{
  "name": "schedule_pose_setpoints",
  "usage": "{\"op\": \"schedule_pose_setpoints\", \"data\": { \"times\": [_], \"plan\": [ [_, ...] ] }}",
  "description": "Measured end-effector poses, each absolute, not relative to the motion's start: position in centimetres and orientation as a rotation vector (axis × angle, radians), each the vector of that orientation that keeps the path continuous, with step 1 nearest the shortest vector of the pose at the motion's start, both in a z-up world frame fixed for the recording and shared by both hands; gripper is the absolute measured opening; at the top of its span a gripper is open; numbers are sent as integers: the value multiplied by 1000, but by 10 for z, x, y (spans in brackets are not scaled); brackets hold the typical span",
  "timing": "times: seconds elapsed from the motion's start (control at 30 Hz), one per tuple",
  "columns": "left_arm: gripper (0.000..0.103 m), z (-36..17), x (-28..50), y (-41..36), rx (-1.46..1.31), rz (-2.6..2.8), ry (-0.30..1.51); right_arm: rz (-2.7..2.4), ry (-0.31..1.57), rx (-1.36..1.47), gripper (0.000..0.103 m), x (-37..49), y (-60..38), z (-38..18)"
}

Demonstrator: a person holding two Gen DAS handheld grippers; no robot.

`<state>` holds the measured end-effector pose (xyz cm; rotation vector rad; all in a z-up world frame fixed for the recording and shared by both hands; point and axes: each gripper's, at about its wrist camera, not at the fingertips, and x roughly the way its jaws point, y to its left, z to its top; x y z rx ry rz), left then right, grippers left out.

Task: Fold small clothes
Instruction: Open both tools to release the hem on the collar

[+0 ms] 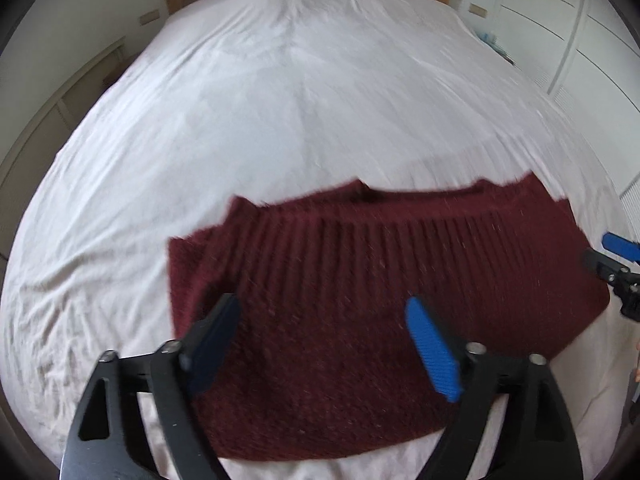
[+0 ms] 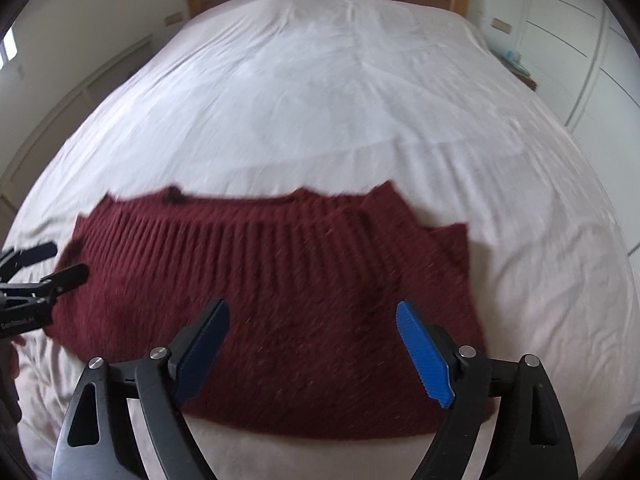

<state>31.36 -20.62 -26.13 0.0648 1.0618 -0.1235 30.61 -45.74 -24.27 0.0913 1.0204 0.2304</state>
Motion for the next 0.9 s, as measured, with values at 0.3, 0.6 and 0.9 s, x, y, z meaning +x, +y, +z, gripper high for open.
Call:
{"op": "schedule_pose_setpoints", "data": {
  "times": [0.3, 0.6, 0.9],
  "plan": [
    [102, -303, 291, -234, 136, -188, 1066, 272, 1019, 8, 102, 277, -414, -281],
    [102, -336, 278, -196, 89, -151, 1109, 180, 1043, 74, 102, 271, -459, -325],
    [102, -340, 269, -179, 49, -169, 1098, 140, 1044, 108, 102, 270, -498, -336]
  ]
}}
